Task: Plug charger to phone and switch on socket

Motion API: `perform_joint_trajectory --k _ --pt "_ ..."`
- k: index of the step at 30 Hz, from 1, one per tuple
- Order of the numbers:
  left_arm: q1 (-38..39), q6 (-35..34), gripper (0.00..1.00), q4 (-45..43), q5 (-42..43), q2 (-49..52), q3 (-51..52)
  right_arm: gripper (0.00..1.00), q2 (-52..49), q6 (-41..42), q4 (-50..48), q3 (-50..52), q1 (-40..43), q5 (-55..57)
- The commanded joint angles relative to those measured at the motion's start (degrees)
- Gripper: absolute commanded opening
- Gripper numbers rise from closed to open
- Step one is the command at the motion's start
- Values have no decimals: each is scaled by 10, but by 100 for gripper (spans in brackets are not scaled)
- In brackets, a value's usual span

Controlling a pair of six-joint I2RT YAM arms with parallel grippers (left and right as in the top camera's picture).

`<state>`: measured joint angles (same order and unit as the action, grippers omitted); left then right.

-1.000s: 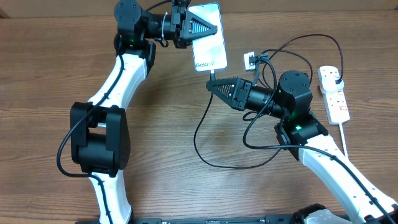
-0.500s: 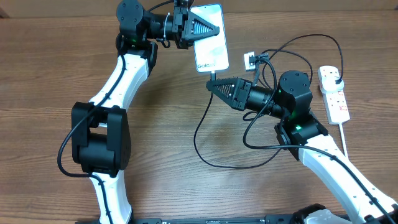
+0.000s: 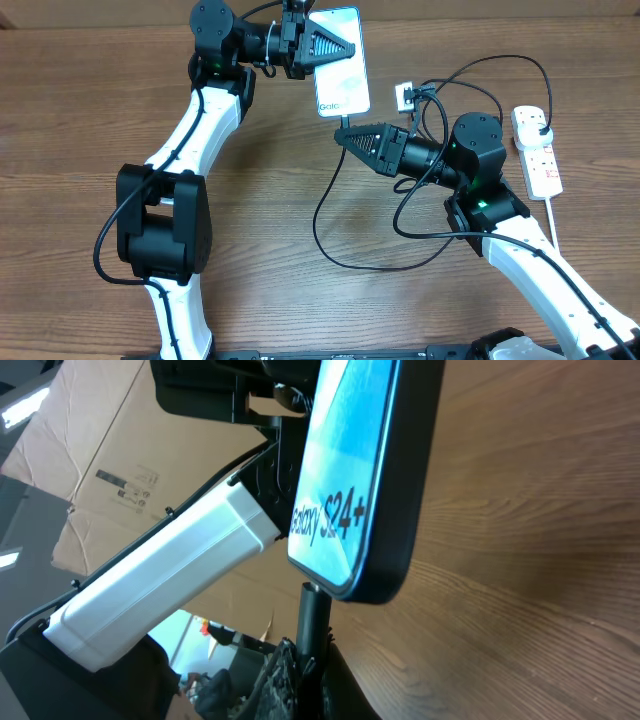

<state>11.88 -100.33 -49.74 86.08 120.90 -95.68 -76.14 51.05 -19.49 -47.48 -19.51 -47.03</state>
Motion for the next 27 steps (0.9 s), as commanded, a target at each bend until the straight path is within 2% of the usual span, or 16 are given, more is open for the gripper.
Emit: perform_joint_trajectory --k 1,24,25,27 --pt "23 13 4 -4 36 -3 -8 4 -2 2 -13 -2 6 20" --pt "25 14 4 -4 44 -3 -8 4 -2 6 -9 -2 25 7" --pt "25 14 4 -5 44 -3 -8 5 -2 6 -6 -2 25 6" --pt "24 14 4 -4 44 -3 -8 14 -2 6 4 -2 25 4"
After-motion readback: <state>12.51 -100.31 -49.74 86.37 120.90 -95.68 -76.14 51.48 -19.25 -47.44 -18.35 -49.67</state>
